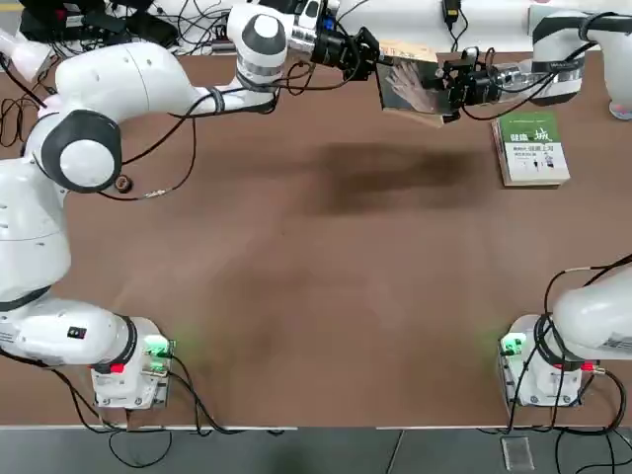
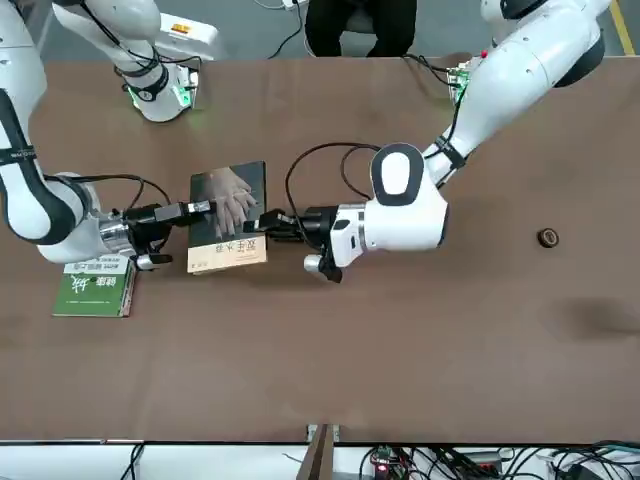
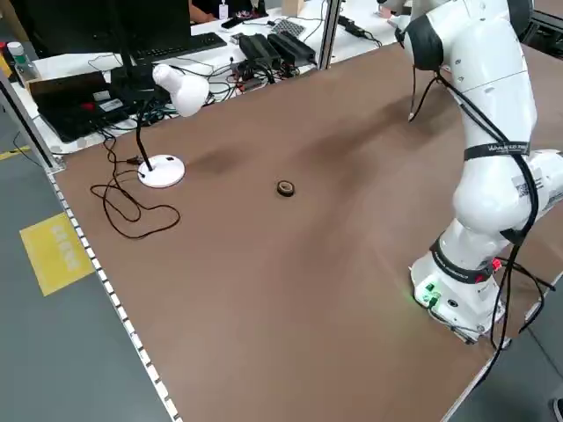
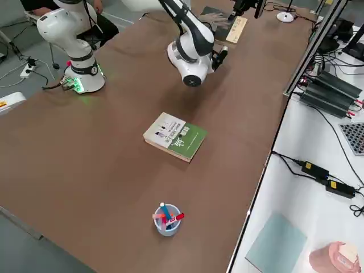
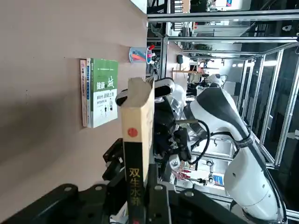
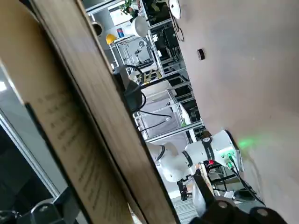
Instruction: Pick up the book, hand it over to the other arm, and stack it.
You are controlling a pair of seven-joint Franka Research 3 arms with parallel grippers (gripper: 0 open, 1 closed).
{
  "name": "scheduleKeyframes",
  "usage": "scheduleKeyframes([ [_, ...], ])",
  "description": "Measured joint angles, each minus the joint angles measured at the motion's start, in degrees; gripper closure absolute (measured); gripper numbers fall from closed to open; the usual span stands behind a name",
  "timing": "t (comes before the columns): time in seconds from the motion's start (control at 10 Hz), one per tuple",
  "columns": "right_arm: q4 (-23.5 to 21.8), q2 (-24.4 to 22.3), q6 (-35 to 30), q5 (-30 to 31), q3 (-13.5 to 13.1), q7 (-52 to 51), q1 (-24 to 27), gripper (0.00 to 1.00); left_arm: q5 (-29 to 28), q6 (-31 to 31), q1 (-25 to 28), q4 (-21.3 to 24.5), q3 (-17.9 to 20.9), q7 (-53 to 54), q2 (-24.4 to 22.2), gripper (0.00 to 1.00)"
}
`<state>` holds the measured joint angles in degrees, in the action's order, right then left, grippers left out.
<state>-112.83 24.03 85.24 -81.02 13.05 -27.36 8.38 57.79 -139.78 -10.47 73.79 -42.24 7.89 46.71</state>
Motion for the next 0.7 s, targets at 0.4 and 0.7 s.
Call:
scheduleKeyframes([
  [0.4, -0.5, -0.1, -1.5, 0.0, 0.0, 0.0, 0.4, 0.11, 0.0, 0.0, 0.1, 0.0, 0.0, 0.0, 0.0, 0.96],
  [0.7, 0.0, -1.1, -1.6, -0.1, 0.0, -0.9, 0.8, 0.14, 0.0, 0.0, 0.3, 0.0, 0.1, 0.0, 0.0, 0.96],
])
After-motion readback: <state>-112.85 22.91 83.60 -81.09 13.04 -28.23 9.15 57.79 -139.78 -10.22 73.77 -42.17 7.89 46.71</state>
